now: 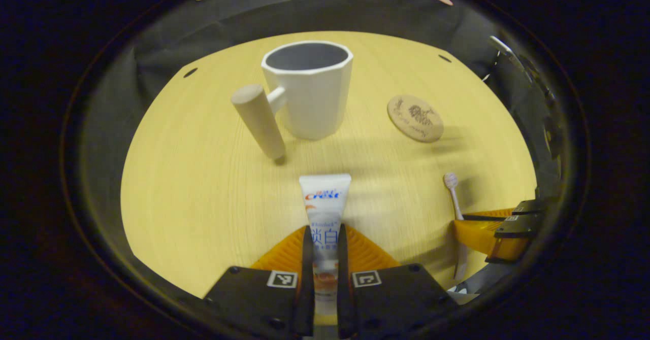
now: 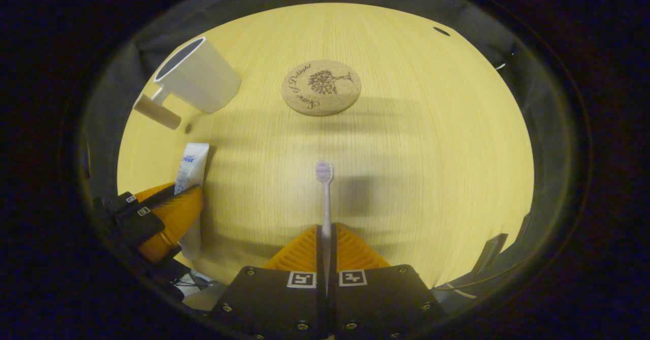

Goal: Put the toothbrush and toothpaste on the desktop into the cup, then pick up the cup and place it on the coaster on the desktop.

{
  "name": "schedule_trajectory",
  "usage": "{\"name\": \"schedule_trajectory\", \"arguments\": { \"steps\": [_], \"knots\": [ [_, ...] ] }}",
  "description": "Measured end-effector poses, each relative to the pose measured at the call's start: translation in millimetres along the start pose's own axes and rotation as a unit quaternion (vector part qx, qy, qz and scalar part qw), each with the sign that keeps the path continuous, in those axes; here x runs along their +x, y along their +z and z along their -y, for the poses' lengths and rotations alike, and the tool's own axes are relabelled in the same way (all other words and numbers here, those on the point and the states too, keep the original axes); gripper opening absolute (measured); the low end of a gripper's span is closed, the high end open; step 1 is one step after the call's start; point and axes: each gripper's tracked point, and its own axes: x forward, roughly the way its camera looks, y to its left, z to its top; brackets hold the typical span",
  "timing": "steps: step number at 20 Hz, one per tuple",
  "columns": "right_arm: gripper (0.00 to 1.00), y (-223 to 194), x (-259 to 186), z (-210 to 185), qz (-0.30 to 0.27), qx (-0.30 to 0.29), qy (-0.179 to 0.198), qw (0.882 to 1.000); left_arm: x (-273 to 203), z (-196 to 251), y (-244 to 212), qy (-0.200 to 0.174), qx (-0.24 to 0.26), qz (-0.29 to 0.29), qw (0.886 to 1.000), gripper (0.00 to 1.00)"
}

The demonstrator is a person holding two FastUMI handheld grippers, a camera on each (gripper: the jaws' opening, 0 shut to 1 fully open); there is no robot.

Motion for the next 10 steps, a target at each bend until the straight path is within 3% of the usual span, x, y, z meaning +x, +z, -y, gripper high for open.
{"name": "schedule_trajectory", "arguments": {
  "steps": [5,10],
  "knots": [
    [0.02,3.3,-4.7,-2.2,0.003,0.029,0.021,0.999,-2.3,4.0,2.7,-0.024,-0.038,0.000,0.999,0.23],
    [0.02,12.7,-15.9,-2.5,0.019,0.040,0.031,0.999,-37.3,2.0,27.4,-0.041,-0.049,0.035,0.997,0.22]
  ]
}}
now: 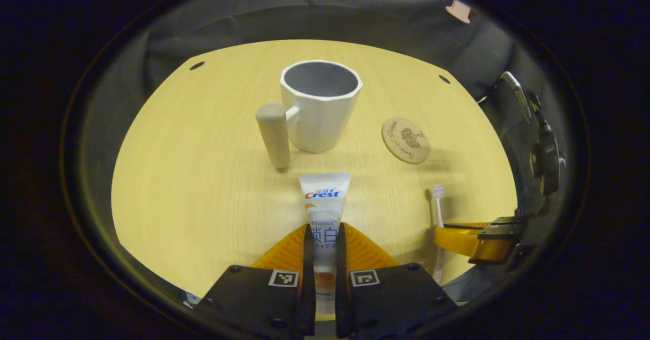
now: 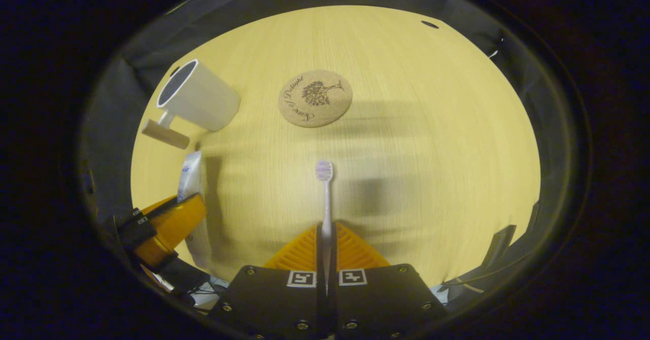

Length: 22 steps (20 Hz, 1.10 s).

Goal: Put the toothbrush and toothpaste on the desktop into the cup, then pick up the cup and place it on the coaster on the desktop.

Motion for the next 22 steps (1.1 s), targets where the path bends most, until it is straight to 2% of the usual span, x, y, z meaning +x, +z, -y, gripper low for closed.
{"name": "schedule_trajectory", "arguments": {
  "steps": [5,10,16,22],
  "knots": [
    [0.02,3.9,-6.1,0.7,0.011,0.006,0.007,1.000,-48.8,10.9,39.8,-0.020,-0.012,0.048,0.999,0.22],
    [0.02,9.3,-11.2,0.5,0.021,0.013,0.014,1.000,-93.7,11.6,98.3,-0.037,-0.021,0.100,0.994,0.22],
    [0.02,17.3,-16.4,0.1,0.033,0.027,0.021,0.999,-102.9,9.6,163.7,-0.047,0.001,0.159,0.986,0.23],
    [0.02,28.4,-29.9,7.6,0.049,0.048,0.024,0.997,-89.5,7.1,198.4,-0.056,0.020,0.179,0.982,0.22]
  ]
}}
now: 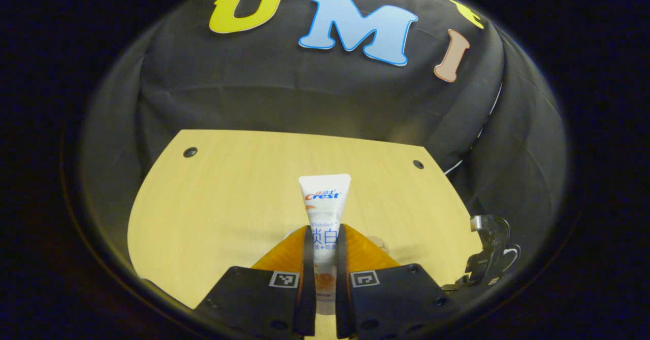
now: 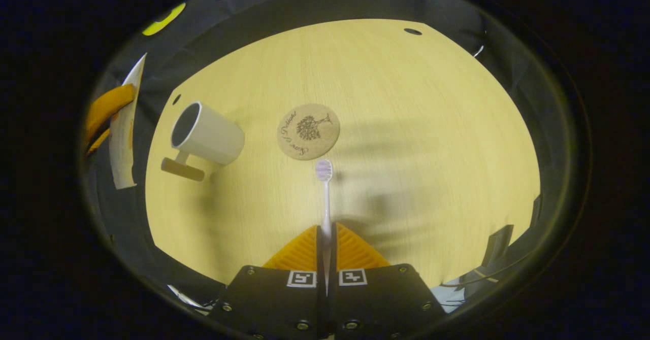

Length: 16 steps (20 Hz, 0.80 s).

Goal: Put the toothbrush and toothpaste on the desktop into the cup, then pick up the cup and place it on the coaster on the desktop.

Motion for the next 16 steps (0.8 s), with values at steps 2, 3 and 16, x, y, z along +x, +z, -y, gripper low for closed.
{"name": "schedule_trajectory", "arguments": {
  "steps": [2,3,16],
  "knots": [
    [0.02,3.9,-4.4,5.1,0.006,0.008,-0.003,1.000,10.6,-1.4,4.0,-0.001,0.004,-0.001,1.000,0.22],
    [0.02,5.7,-6.9,8.3,0.009,0.012,-0.005,1.000,20.1,-0.8,7.9,-0.001,0.007,-0.003,1.000,0.22],
    [0.02,13.2,-26.4,40.3,0.029,0.049,-0.022,0.998,94.2,-5.8,25.1,-0.002,0.016,0.022,1.000,0.22]
  ]
}}
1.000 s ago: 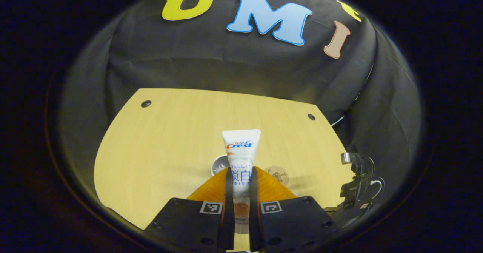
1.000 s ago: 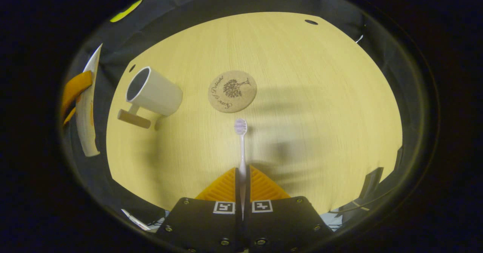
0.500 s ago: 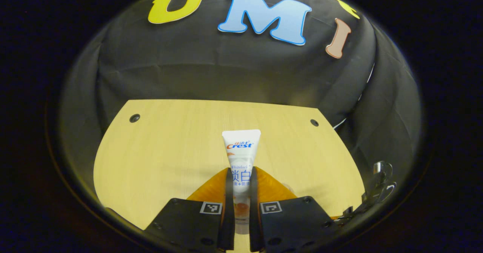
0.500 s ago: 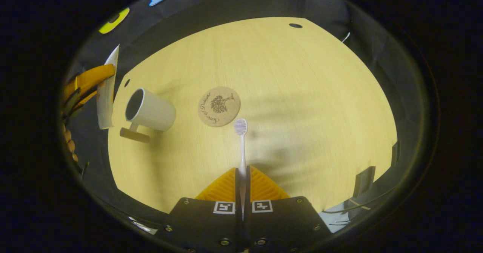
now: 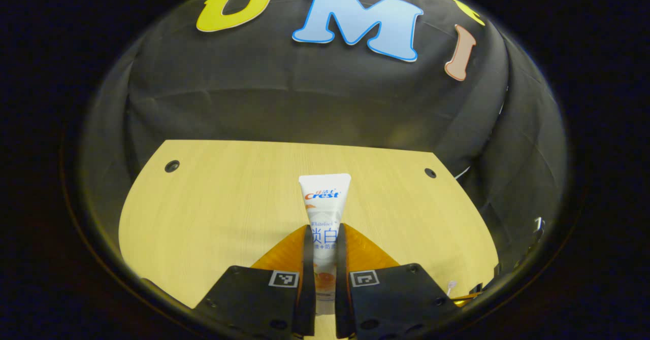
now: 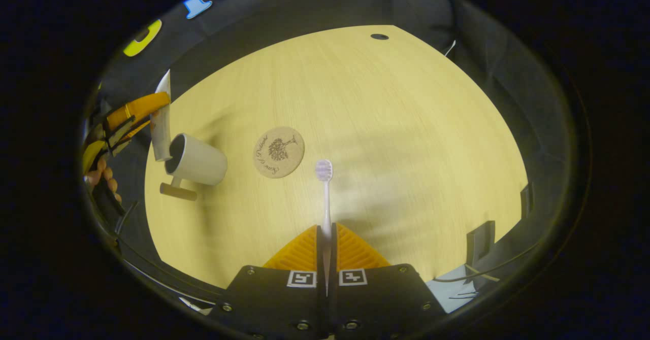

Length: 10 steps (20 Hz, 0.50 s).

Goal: Put the toothbrush and toothpaste on the desktop into the cup, then pick up the cup and place it on the coaster on the desktop.

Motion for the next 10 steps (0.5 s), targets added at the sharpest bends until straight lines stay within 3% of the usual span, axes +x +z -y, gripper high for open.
{"name": "schedule_trajectory", "arguments": {
  "steps": [10],
  "knots": [
    [0.02,9.1,-6.8,14.1,0.004,0.010,-0.005,1.000,13.4,-3.7,-11.1,0.030,0.039,0.059,0.997,0.23]
  ]
}}
